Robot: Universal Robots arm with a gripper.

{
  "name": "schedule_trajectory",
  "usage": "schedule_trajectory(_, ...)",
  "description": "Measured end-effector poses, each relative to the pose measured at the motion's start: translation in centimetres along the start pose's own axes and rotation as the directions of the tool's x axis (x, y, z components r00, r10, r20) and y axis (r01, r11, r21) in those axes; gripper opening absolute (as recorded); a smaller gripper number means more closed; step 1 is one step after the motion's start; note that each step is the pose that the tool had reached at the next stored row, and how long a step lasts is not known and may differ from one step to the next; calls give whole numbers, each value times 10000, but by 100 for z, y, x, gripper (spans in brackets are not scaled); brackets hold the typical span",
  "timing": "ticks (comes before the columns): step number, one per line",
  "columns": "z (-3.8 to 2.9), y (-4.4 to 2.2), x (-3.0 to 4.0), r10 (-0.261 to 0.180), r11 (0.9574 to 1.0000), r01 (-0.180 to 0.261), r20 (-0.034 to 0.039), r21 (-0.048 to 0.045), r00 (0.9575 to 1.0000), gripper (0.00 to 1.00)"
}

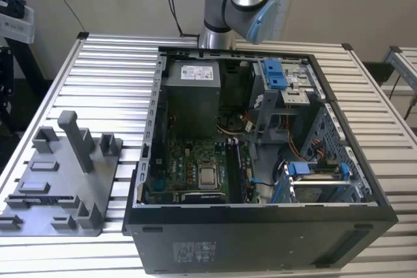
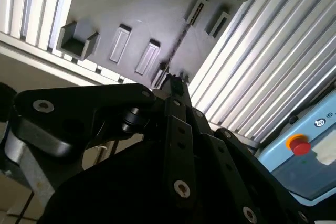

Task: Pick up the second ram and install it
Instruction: 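Pick up the second ram and move it above second insertion slot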

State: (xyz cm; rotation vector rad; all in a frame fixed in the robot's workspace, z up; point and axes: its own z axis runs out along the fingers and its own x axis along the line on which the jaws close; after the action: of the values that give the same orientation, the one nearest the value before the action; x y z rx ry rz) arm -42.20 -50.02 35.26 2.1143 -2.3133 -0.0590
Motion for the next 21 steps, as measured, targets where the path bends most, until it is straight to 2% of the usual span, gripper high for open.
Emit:
schedule_trajectory(7,0,1,0,0,10000,0,3,0,10000,12)
schedule_trajectory(8,0,0,0,0,10000,0,3,0,10000,24)
schedule_trajectory(9,0,0,0,-1,10000,1,4,0,10000,24)
schedule_trajectory(10,0,1,0,0,10000,0,4,0,10000,30)
schedule_trajectory(13,0,1,0,0,10000,0,6,0,10000,36)
schedule_trajectory(14,1,0,0,0,10000,0,6,0,10000,42)
schedule_trajectory(17,9,0,0,1,10000,-1,7,-2,10000,42)
schedule_trajectory(21,83,27,4,-1,10000,1,7,-2,10000,42)
